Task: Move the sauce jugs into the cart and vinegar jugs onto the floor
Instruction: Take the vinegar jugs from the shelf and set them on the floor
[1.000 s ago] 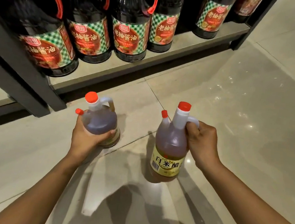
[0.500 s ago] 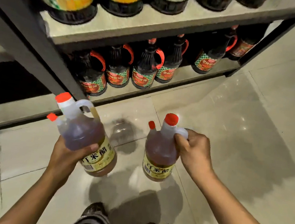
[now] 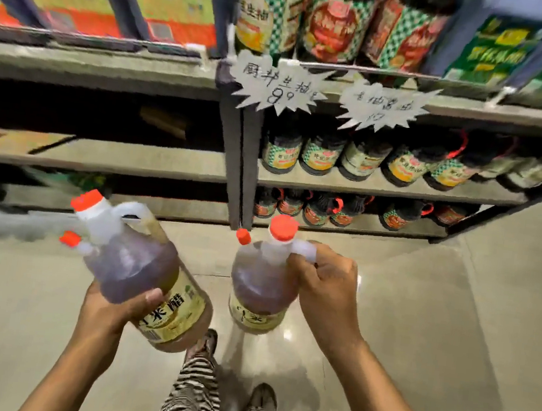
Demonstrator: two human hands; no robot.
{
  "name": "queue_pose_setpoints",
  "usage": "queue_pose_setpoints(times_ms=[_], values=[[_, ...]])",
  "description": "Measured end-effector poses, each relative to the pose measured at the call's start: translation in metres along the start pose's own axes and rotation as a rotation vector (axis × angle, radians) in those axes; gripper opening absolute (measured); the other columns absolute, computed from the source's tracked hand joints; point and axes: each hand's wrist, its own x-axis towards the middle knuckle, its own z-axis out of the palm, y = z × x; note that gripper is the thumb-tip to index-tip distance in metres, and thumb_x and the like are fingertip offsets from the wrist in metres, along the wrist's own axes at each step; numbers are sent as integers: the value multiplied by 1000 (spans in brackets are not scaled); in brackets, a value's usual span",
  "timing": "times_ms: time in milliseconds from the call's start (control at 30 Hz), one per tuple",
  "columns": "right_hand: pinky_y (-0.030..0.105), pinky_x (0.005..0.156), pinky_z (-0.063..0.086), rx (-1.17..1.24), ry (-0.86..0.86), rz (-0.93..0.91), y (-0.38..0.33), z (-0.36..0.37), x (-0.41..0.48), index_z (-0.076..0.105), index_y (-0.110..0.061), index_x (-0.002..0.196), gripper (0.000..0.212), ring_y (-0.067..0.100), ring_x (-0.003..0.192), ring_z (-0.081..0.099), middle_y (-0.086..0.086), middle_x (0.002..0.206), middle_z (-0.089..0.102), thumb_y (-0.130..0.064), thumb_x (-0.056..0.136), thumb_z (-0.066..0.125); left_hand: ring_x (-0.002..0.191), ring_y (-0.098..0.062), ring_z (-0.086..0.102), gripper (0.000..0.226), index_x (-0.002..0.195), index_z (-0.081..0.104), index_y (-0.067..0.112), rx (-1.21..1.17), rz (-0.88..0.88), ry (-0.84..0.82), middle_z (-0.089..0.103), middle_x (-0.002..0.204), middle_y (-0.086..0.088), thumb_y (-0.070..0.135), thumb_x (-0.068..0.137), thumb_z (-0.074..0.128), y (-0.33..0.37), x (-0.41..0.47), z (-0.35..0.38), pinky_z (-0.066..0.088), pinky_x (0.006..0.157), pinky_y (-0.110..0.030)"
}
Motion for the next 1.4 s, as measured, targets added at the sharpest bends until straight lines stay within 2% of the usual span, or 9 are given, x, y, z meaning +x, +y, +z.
queue_pose_setpoints(times_ms=[267,567,633,733,800,867,1000,1167,1400], values=[[22,49,33,165,-171,-204,-135,77,-42,56,-16,55,35,0,52,38,0,53,49,-24,89,52,82,-13,69,49,91,74,31,-204,80,224,74,90,2,9,47,70,47,-114,-75,57,69,-24],[19,50,33,112,-576,-264,-222,239,-109,55,-13,52,39,-1,51,42,-8,48,51,-37,83,55,83,-11,70,72,96,70,20,-291,98,629,75,92,2,37,29,88,47,-186,-244,56,69,-22],[19,52,38,109,-689,-260,-237,279,-127,62,-18,56,26,-4,55,50,-12,53,60,-23,82,61,81,-9,70,83,101,65,17,-301,102,732,75,93,3,43,26,90,46,-202,-285,56,68,-21],[8,53,38,82,-851,-259,-257,338,-152,58,-28,55,43,-11,57,54,-25,54,60,8,75,53,82,-6,69,83,105,62,17,-294,117,861,74,90,8,40,30,88,43,-225,-340,55,68,-18],[16,49,40,17,-940,-309,-272,375,-168,59,-25,54,23,-4,54,52,-16,53,61,-16,73,50,84,-5,69,76,106,60,19,-284,124,929,74,91,11,34,35,84,41,-239,-372,54,68,-17],[24,52,43,-10,-986,-342,-287,409,-180,64,-19,61,32,3,56,52,-4,59,65,-41,63,40,86,-6,69,77,108,60,20,-280,106,1002,74,93,12,34,36,83,38,-250,-401,53,69,-17],[33,56,41,-35,-1095,-422,-309,481,-195,61,-4,62,46,19,56,50,19,65,62,-44,62,38,83,-10,70,94,110,62,14,-331,112,1151,74,92,6,52,29,90,31,-259,-447,56,70,-22],[29,51,38,-75,-1228,-435,-337,573,-197,55,-27,50,24,0,50,40,-7,47,52,-39,71,48,82,-13,69,48,101,66,18,-430,125,1306,75,90,4,5,54,69,29,-234,-497,57,71,-24],[17,50,38,41,-1374,-606,-396,700,-184,55,-17,52,46,-3,44,39,-11,47,42,-60,67,48,89,-19,70,66,118,60,6,-457,109,1502,67,114,-18,5,54,79,56,-174,-577,58,74,-26]])
